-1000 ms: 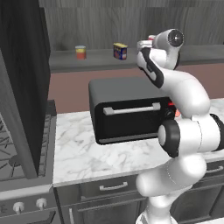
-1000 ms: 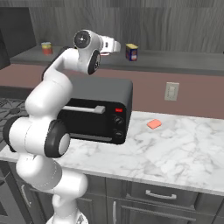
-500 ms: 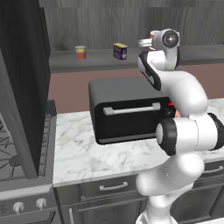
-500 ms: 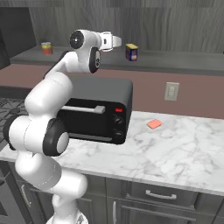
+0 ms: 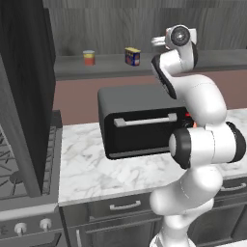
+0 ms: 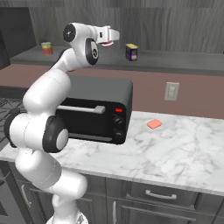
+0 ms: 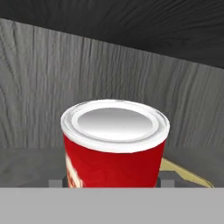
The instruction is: Stack two cans on top of the other two cans in the cabinet.
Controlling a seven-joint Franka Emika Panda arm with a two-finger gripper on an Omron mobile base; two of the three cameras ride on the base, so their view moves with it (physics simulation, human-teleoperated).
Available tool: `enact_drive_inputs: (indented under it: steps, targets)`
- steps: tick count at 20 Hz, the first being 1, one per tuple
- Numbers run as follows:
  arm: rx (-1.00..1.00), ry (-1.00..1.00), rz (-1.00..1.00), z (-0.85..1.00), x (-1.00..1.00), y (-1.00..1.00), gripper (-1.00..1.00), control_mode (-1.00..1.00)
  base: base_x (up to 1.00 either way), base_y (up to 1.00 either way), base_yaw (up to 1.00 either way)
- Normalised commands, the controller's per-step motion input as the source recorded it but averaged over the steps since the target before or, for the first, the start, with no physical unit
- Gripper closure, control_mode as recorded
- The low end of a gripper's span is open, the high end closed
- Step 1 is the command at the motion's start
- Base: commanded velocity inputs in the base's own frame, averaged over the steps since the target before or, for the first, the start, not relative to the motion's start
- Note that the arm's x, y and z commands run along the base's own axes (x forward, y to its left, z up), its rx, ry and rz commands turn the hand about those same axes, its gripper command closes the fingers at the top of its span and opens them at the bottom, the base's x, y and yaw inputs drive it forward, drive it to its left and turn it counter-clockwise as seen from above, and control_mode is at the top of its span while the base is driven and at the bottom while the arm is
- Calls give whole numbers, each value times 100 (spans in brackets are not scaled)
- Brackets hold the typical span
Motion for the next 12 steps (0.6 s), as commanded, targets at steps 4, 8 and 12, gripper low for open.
enact_drive_inputs:
  steps: [4, 8, 12]
  targets:
    - [0, 0, -7, 3, -7, -12, 100, -100, 0, 0, 0]
    - [0, 0, -3, 0, -4, -18, 100, -100, 0, 0, 0]
    - [0, 0, -1, 0, -2, -20, 100, -100, 0, 0, 0]
